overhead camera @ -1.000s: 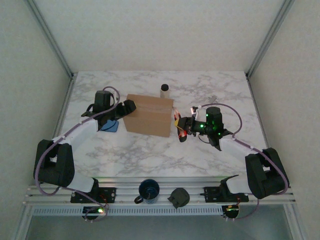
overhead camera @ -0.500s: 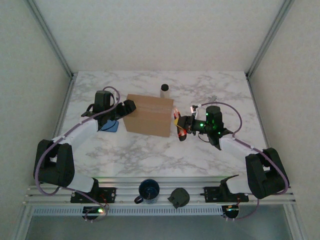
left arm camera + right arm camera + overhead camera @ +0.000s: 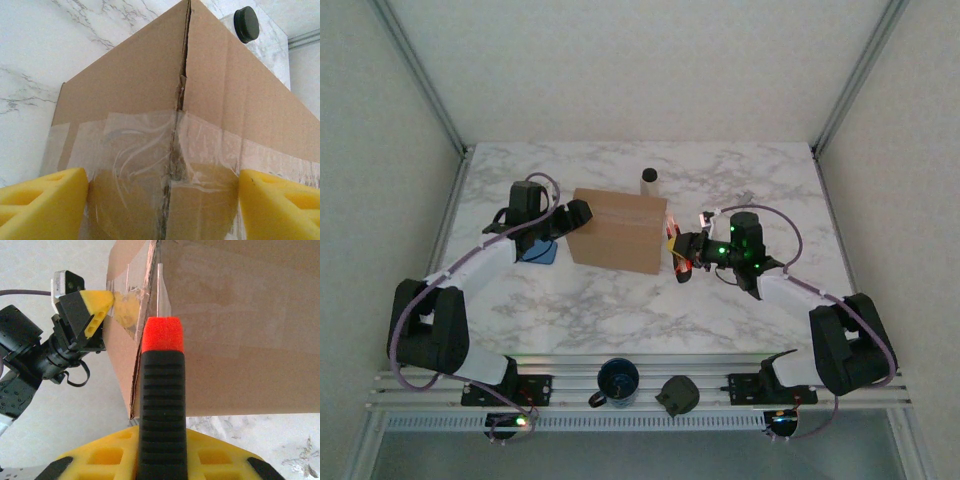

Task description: Unpack the express box

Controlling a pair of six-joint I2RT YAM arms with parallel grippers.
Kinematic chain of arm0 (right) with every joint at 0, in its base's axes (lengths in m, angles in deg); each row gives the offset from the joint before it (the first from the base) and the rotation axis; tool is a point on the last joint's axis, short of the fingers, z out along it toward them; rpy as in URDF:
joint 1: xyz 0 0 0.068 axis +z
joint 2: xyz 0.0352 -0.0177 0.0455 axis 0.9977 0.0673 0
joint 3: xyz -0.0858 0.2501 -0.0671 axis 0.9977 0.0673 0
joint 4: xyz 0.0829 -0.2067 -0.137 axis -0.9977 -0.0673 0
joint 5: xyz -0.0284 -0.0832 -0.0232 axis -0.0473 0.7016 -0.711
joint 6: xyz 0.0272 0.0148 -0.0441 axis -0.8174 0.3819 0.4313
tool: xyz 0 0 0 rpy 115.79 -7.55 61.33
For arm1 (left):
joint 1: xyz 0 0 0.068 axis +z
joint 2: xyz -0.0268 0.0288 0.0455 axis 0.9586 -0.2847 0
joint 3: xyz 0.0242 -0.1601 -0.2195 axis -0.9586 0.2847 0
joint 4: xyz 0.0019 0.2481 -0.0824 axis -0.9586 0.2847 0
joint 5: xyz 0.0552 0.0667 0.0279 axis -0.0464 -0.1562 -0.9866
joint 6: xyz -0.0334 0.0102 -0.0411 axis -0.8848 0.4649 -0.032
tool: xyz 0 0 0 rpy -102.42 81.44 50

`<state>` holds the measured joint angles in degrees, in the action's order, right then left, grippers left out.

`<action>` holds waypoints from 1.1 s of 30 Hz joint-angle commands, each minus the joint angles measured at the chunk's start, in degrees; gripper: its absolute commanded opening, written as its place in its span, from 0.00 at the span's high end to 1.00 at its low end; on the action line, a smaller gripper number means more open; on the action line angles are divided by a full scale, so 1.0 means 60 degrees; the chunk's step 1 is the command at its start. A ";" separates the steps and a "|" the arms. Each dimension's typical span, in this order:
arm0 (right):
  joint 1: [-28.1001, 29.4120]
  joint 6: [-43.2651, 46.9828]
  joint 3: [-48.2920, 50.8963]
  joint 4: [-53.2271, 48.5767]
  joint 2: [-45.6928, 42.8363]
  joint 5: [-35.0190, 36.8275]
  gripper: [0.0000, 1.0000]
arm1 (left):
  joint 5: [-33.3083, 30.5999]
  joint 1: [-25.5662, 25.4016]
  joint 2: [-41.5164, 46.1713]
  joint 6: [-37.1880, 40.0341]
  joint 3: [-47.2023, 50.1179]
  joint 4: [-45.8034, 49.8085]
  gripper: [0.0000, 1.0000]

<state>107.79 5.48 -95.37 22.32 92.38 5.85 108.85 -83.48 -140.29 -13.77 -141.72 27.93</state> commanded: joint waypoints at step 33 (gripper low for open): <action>0.1282 -0.0920 0.0616 0.0045 -0.0829 0.0312 1.00 | -0.0960 -0.0102 -0.0413 -0.0398 0.0728 0.1314 0.25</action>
<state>112.89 0.56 -92.90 23.08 88.27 12.67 107.34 -83.48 -139.92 -14.01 -140.71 26.44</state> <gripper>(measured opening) 0.202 0.755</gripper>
